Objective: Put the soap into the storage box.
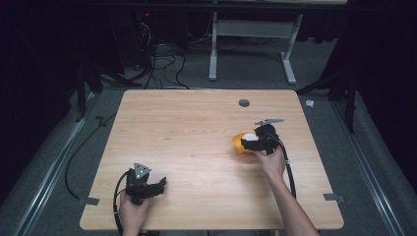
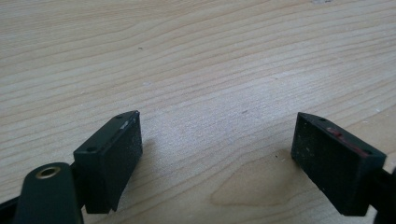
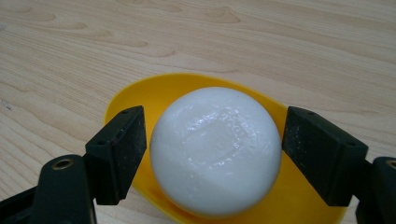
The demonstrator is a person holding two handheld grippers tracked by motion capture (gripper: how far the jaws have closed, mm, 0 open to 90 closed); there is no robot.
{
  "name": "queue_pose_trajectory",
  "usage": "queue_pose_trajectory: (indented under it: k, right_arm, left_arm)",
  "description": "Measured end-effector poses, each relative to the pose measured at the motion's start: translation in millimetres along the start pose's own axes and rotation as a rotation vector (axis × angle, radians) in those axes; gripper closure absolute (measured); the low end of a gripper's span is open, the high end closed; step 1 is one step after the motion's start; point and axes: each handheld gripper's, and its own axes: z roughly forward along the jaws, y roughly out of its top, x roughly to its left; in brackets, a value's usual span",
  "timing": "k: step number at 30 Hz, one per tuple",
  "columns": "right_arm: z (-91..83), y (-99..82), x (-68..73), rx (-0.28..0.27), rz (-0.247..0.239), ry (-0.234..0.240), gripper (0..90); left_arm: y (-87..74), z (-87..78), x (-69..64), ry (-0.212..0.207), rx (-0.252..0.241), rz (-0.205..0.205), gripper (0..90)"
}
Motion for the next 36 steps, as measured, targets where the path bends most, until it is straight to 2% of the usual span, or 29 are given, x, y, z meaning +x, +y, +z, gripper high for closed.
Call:
queue_pose_trajectory:
  k: [7, 20, 36]
  right_arm:
    - [-7.2, -0.5, -4.1, -0.022, 0.005, -0.002, 22.4]
    - [-27.3, -1.2, -9.3, -0.075, 0.004, 0.026, 24.2]
    - [-46.4, -9.4, -22.9, -0.125, 0.050, 0.037, 26.7]
  left_arm:
    - [0.0, 0.0, 0.0, 0.000, 0.000, 0.000, 16.8]
    - [-0.1, 0.2, -0.2, 0.001, -0.003, -0.001, 16.8]
    - [0.0, 0.2, -0.2, 0.002, -0.002, 0.000, 16.8]
